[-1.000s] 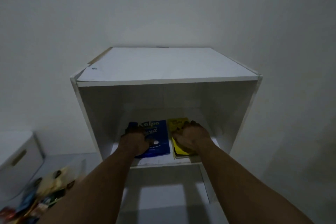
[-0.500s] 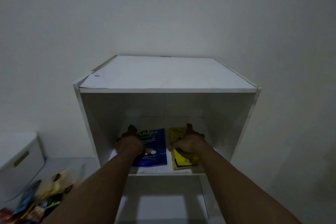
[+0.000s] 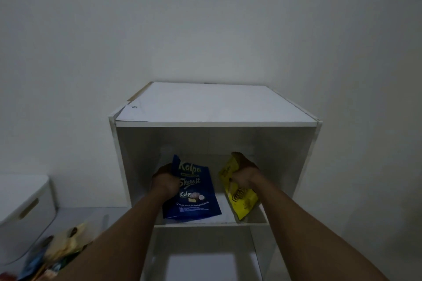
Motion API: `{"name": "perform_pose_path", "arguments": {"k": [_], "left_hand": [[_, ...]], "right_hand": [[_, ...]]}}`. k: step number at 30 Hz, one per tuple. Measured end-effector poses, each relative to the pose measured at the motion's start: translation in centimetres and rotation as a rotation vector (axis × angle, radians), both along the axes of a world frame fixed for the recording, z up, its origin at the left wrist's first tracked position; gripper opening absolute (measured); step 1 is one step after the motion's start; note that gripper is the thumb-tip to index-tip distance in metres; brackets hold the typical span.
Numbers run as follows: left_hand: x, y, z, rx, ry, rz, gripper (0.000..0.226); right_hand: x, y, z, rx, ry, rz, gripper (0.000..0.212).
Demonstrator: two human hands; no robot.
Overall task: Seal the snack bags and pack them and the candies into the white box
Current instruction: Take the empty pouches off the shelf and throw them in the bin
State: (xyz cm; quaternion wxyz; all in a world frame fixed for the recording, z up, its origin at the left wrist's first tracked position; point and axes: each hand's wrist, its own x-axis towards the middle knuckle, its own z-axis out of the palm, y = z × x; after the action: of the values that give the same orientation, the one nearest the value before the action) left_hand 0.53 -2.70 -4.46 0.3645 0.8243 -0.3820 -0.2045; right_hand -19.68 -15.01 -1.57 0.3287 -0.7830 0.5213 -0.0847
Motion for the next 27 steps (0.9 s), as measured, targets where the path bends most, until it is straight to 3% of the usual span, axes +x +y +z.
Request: {"name": "perform_pose_path", "arguments": {"k": [4, 12, 15, 20, 27], "left_hand": [[-0.9, 1.5, 2.3, -0.103, 0.089, -0.038, 0.03], [-3.7, 6.5, 6.8, -0.32, 0.219, -0.292, 0.029], [-5.2, 9.4, 8.1, -0.399, 0.283, -0.405, 0.042], [-8.3, 13.3, 9.0, -0.428, 0.228, -0.517, 0.024], [-15.8, 16.4, 8.9, -0.402, 0.195, -0.734, 0.028]], "right_hand": [[-1.7, 2.4, 1.6, -0.049, -0.04, -0.066, 0.065], [-6.1, 11.4, 5.9, -0.283, -0.067, -0.146, 0.068], [-8.4, 16.5, 7.0, -0.413, -0.012, -0.198, 0.069], [-13.5, 24.7, 7.2, -0.485, 0.038, -0.379, 0.06], [-21.5, 34.5, 5.8, -0.514, 0.078, -0.642, 0.057]]}}
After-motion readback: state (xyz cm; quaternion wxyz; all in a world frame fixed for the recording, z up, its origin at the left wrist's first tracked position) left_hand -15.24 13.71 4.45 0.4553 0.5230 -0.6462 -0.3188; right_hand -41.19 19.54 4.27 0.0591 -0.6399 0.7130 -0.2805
